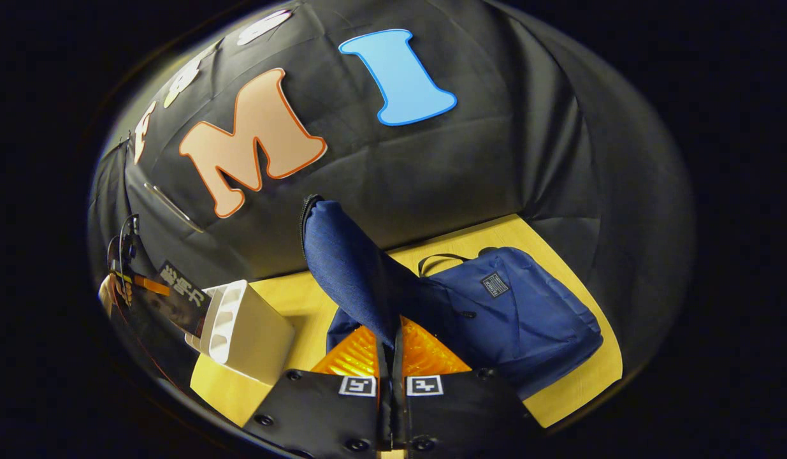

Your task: Open the schoolbag, grab two books from the bookshelf and put them into the schoolbag.

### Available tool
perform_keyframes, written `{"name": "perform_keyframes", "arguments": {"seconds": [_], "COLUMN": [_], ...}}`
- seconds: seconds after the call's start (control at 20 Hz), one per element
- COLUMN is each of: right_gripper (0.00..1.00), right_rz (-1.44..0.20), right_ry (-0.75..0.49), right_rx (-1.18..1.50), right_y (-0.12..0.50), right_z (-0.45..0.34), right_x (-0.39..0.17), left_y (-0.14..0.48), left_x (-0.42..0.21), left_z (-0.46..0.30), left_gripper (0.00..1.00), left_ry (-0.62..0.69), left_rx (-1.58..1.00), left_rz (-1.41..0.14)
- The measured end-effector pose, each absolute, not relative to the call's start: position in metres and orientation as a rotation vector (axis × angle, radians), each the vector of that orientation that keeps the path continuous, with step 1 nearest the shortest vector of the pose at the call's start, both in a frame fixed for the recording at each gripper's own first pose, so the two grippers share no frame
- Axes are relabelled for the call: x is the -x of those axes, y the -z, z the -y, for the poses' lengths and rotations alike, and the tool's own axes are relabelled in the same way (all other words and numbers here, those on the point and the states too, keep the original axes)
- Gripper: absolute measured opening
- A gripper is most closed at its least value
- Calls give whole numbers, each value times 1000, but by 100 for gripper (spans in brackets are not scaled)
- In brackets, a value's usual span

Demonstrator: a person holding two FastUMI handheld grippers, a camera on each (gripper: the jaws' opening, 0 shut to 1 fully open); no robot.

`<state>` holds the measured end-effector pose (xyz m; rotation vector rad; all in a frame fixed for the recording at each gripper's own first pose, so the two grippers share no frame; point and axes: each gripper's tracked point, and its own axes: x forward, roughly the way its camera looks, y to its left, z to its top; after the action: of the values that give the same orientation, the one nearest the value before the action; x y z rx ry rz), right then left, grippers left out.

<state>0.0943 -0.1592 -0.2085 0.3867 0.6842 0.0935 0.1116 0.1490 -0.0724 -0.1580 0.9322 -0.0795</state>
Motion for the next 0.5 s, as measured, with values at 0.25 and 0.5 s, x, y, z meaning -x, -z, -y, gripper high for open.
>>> {"name": "perform_keyframes", "arguments": {"seconds": [0.25,0.5], "right_gripper": [6,2], "right_rz": [-690,-691], "right_ry": [-88,-87], "right_rx": [-399,-395], "right_y": [211,210], "right_z": [159,160], "right_x": [-93,-94], "left_y": [36,15], "left_x": [-117,-117], "left_z": [-158,-148], "left_gripper": [32,32], "left_ry": [86,127], "left_rx": [404,610], "left_rz": [-824,-746]}}
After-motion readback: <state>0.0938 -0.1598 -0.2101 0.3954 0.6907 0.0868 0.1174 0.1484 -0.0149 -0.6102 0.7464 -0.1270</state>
